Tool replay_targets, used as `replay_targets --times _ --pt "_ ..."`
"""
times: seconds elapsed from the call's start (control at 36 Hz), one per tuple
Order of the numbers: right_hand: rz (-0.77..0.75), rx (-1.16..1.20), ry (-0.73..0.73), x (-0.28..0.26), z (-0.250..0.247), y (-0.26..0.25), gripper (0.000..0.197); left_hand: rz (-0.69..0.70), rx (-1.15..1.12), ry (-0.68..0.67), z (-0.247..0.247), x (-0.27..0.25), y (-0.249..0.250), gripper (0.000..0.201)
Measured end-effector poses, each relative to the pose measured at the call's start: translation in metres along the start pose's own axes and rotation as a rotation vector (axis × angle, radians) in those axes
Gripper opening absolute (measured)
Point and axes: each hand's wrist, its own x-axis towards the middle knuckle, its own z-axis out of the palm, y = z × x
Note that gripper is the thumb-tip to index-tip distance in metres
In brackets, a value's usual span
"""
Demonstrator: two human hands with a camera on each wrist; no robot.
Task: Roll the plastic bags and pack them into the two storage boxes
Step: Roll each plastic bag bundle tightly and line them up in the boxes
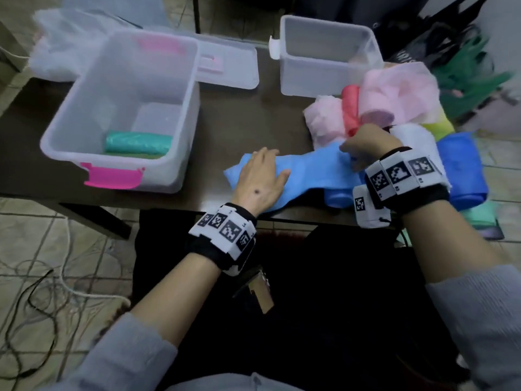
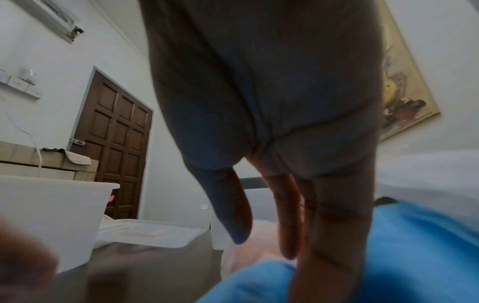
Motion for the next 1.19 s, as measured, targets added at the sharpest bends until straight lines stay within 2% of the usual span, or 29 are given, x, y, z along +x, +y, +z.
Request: replay_targets --times 0.03,0.11,0.17,0.25,0.36,0.44,0.5,0.64,0.69,0.78,0.83,0.86,0.92,0.94,0.97,1.03,1.08,1.11,1.17,1.19 --pt "0.003 0.007 -0.007 -0.001 0.002 0.002 0.014 -0.027 0.038 -0.050 0.006 0.000 -0.004 0.054" --pt "0.020 0.074 -0.016 0.003 0.006 0.005 0.019 -0.034 0.172 -0.121 0.010 0.002 -0.018 0.057" --pt "0.041 0.137 -0.040 0.006 0.005 0.004 0.016 -0.024 0.221 -0.120 0.006 0.004 -0.026 0.057" --pt "0.044 0.107 -0.036 0.005 0.002 0.001 0.012 -0.040 0.217 -0.106 -0.004 0.009 -0.038 0.056" --pt "0.034 0.022 -0.095 0.004 0.007 -0.003 0.037 -0.051 0.226 -0.145 -0.014 0.014 -0.049 0.057" --pt "0.041 0.005 -0.154 0.001 0.013 -0.008 0.038 -0.045 0.229 -0.159 -0.017 0.015 -0.053 0.057" --pt "0.039 -0.006 -0.185 0.001 0.016 -0.009 0.058 -0.047 0.220 -0.162 -0.019 0.016 -0.055 0.058" --pt "0.074 0.060 -0.231 -0.001 0.024 -0.012 0.069 -0.031 0.167 -0.160 -0.026 0.015 -0.058 0.059" --pt "0.084 0.140 -0.209 -0.003 0.032 -0.014 0.070 -0.022 0.145 -0.149 -0.027 0.015 -0.058 0.059" --pt "0.083 0.341 -0.189 -0.004 0.039 -0.017 0.056 -0.023 0.185 -0.089 -0.029 0.016 -0.056 0.061" --pt "0.056 0.457 -0.199 -0.008 0.038 -0.024 0.050 0.005 0.232 0.044 -0.029 0.014 -0.051 0.059" --pt "0.042 0.516 -0.207 -0.009 0.036 -0.028 0.054 0.033 0.217 0.137 -0.029 0.013 -0.049 0.055" --pt "-0.010 0.648 -0.140 -0.011 0.031 -0.037 0.063 0.066 0.076 0.307 -0.033 0.013 -0.037 0.038" --pt "-0.081 0.707 -0.053 -0.009 0.028 -0.042 0.059 0.044 -0.038 0.345 -0.036 0.015 -0.031 0.029" --pt "-0.173 0.745 0.048 -0.010 0.023 -0.047 0.050 -0.011 -0.172 0.325 -0.038 0.017 -0.024 0.023" --pt "-0.361 0.803 0.231 -0.016 0.010 -0.057 0.038 -0.164 -0.542 0.180 -0.043 0.022 -0.006 0.029" --pt "-0.537 0.786 0.404 -0.023 -0.001 -0.064 0.042 -0.333 -0.945 -0.006 -0.048 0.027 0.009 0.045" --pt "-0.644 0.729 0.483 -0.028 -0.006 -0.066 0.041 -0.396 -1.069 -0.082 -0.052 0.029 0.014 0.055" --pt "-0.878 0.586 0.550 -0.040 -0.014 -0.066 0.041 -0.454 -1.233 -0.166 -0.058 0.033 0.018 0.071" --pt "-0.966 0.481 0.525 -0.047 -0.015 -0.064 0.041 -0.452 -1.307 -0.188 -0.061 0.037 0.017 0.077"
